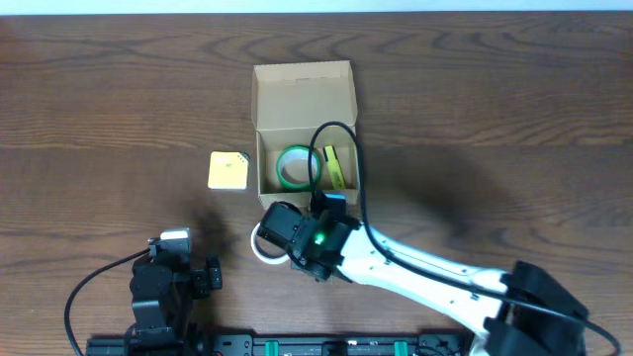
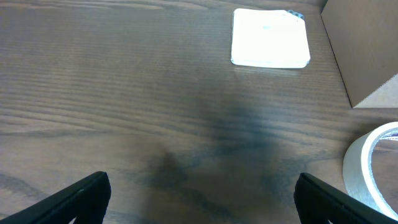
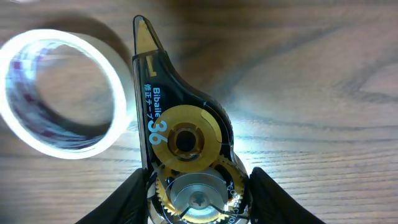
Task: Pack container
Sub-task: 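Place the correction tape dispenser into the box and release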
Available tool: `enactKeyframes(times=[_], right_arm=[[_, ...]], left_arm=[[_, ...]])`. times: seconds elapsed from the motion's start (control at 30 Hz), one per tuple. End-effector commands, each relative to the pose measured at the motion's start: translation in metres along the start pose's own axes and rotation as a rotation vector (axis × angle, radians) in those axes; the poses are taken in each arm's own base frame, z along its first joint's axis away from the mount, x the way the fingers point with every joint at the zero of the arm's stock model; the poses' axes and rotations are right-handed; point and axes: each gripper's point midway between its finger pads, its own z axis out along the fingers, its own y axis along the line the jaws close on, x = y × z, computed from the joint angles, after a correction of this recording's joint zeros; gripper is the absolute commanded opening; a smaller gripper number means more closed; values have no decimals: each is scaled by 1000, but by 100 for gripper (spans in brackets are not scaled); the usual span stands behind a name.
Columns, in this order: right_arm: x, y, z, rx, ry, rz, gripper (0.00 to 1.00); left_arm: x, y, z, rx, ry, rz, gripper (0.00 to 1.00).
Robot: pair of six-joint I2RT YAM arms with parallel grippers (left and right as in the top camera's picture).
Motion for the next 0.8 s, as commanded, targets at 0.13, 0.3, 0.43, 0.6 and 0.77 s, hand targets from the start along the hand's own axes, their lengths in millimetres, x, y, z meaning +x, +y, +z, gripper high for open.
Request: enactKeyframes(times=[0.13, 0.3, 0.43, 0.6, 0.77], right_arm=[[-73, 9, -63, -46, -319, -149, 22], [-142, 13, -79, -80, -475, -172, 23], [-183, 3, -72, -92, -512, -145, 22], [-188, -3, -32, -58, -415, -157, 22], [-178, -2, -3, -31, -342, -179, 23]], left_arm=[[9, -1, 3, 1, 25, 10, 95], [9, -1, 3, 1, 25, 10, 95], [9, -1, 3, 1, 25, 10, 95], [9, -1, 3, 1, 25, 10, 95], [9, -1, 3, 1, 25, 10, 95]])
